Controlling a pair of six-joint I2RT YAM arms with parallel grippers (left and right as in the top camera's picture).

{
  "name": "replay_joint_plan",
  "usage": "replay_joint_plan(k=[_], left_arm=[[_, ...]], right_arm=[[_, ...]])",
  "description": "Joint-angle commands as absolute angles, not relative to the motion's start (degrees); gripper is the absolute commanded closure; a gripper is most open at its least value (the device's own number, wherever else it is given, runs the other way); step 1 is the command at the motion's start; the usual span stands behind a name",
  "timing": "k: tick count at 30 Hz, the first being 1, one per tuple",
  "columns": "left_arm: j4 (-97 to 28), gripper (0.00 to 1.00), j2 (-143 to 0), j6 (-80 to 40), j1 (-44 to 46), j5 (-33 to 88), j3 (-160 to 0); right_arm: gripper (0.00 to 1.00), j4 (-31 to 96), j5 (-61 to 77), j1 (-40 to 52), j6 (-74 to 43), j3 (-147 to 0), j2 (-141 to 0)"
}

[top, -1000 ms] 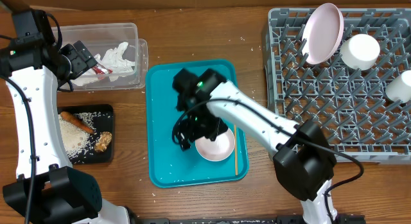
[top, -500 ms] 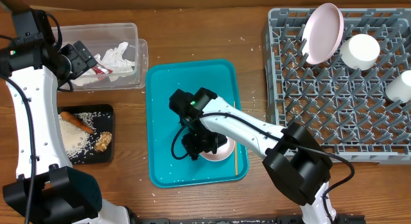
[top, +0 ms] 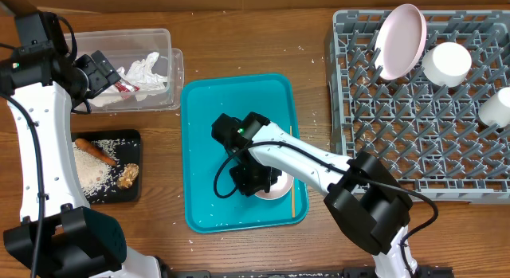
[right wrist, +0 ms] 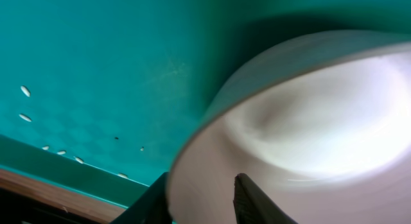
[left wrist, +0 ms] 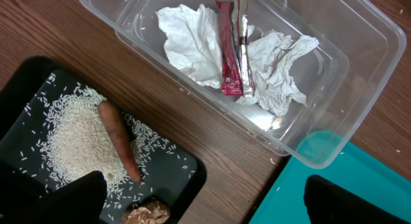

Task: Sort waste into correct bins and load items into the dishwasher
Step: 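Reach the right gripper to the small white plate and grasp it, then lift the small plate and carry it right into the dish rack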

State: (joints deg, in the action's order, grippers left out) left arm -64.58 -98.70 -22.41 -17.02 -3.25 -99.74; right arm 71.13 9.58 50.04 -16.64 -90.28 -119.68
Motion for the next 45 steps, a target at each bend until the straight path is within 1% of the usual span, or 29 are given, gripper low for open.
replay_joint_plan(k=[1,6,8,9,16,20,25,30,36,38,41,43,45], left_arm=[[-64.5,0.00,-99.0,-23.4,-17.2,-3.1,-99.6],[-64.5,0.00,-99.0,-23.4,-17.2,-3.1,-99.6],[-64.5,0.00,-99.0,-23.4,-17.2,-3.1,-99.6],[-64.5,0.00,-99.0,-23.4,-17.2,-3.1,-99.6],[-64.5,0.00,-99.0,-23.4,-17.2,-3.1,-99.6],[-64.5,0.00,-99.0,-23.4,-17.2,-3.1,-99.6],[-64.5,0.00,-99.0,-23.4,-17.2,-3.1,-99.6],[-64.5,0.00,-99.0,-23.4,-17.2,-3.1,-99.6],[-64.5,0.00,-99.0,-23.4,-17.2,-3.1,-99.6],[-64.5,0.00,-99.0,-23.4,-17.2,-3.1,-99.6],[-64.5,0.00,-99.0,-23.4,-17.2,-3.1,-99.6],[-64.5,0.00,-99.0,-23.4,-17.2,-3.1,-99.6],[-64.5,0.00,-99.0,-23.4,-17.2,-3.1,-99.6]], right_arm=[[0.74,71.0,9.0,50.5,-17.9,-90.1,-119.7],[0.85,71.4,10.0,50.5,-18.3,-91.0,-119.6],[0.94,72.2,11.0,50.4,-18.3,-92.4,-119.6],[0.96,72.6,11.2,50.4,-18.3,-93.1,-119.6],[0.96,77.1,11.2,50.4,-18.3,-101.0,-119.6],[0.96,81.5,11.2,49.9,-18.0,-108.4,-119.6],[0.96,89.5,9.1,46.1,-18.0,-120.0,-119.6],[0.96,94.5,3.4,37.0,-18.7,-128.3,-117.7],[0.96,95.4,3.2,20.5,-18.0,-128.7,-113.5],[0.96,96.1,5.7,14.6,-16.4,-128.7,-113.1],[0.96,96.1,12.9,4.1,-9.6,-128.7,-113.0],[0.96,95.3,16.4,-2.2,-8.2,-128.6,-113.1],[0.96,93.8,23.8,-7.9,-3.9,-128.6,-113.1]])
